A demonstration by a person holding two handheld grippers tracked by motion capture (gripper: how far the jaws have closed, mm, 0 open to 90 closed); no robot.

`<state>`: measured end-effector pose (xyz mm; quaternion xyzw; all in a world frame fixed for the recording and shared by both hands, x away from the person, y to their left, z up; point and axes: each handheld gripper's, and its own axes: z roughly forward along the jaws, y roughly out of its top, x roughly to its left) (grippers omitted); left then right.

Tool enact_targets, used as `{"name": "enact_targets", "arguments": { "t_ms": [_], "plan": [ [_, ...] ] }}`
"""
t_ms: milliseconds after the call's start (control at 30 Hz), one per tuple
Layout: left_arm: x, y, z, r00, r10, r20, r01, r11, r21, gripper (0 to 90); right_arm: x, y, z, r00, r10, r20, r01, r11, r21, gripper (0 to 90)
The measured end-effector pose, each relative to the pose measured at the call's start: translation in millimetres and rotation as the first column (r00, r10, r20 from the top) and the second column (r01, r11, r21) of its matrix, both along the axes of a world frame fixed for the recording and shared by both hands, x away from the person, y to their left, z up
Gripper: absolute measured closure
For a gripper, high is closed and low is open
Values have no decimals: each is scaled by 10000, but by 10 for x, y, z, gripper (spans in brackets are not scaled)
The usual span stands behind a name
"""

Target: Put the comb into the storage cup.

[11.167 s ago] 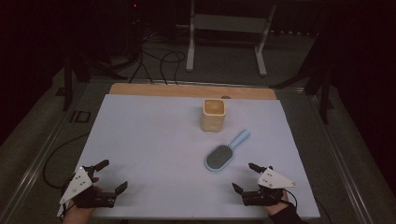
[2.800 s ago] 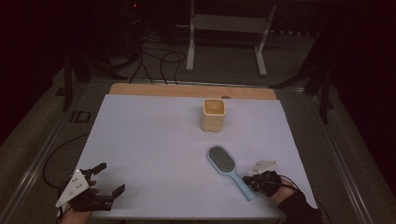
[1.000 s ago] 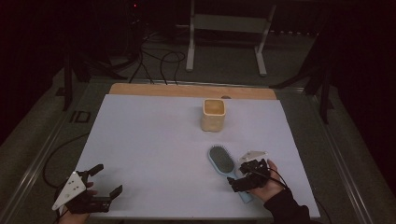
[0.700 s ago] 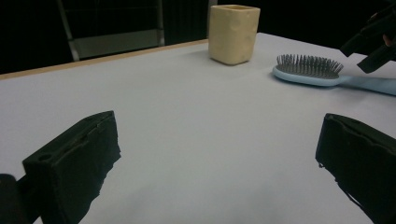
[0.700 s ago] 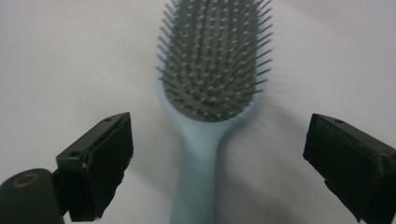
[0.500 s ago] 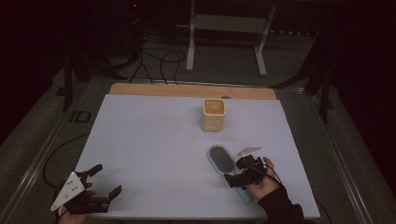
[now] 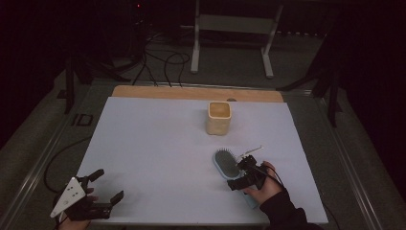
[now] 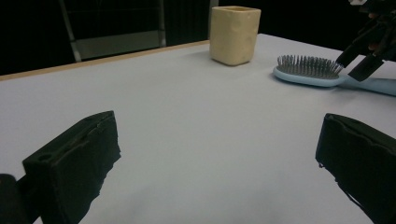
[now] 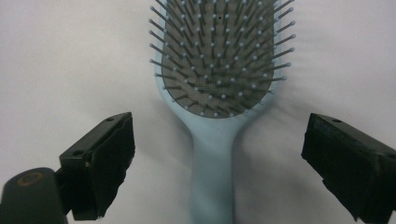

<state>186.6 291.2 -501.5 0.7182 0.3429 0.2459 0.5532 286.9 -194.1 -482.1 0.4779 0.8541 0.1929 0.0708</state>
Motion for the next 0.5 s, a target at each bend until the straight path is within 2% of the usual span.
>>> {"name": "enact_targets", "arguments": {
  "t_ms": [67, 200, 233, 333, 400, 500],
  "plan": [
    [-2, 0, 1, 10000, 14, 4, -14, 10000, 4, 0, 3, 8, 0, 10000, 6, -96, -6, 10000, -31, 95],
    [-2, 2, 1, 10000, 30, -1, -30, 10000, -3, 0, 1, 38, -6, 9997, 8, -236, -17, 9992, -399, 106],
    [-2, 0, 1, 10000, 28, 1, -28, 10000, 7, 0, -2, 46, -4, 9996, -2, -265, -9, 9992, -411, 139],
    [-1, -2, -2, 10000, 1, -6, -1, 10000, 19, 0, 0, 63, 2, 9995, 33, -327, -51, 9986, -528, 161],
    [-1, -3, -2, 10000, -13, -6, 13, 10000, -4, 0, 8, 70, 5, 9992, 83, -399, -108, 9980, -625, 224],
    [-2, -1, 0, 10000, 1, -12, -1, 10000, -48, 0, 9, 91, -8, 9984, 95, -553, -135, 9973, -728, 247]
  ]
}}
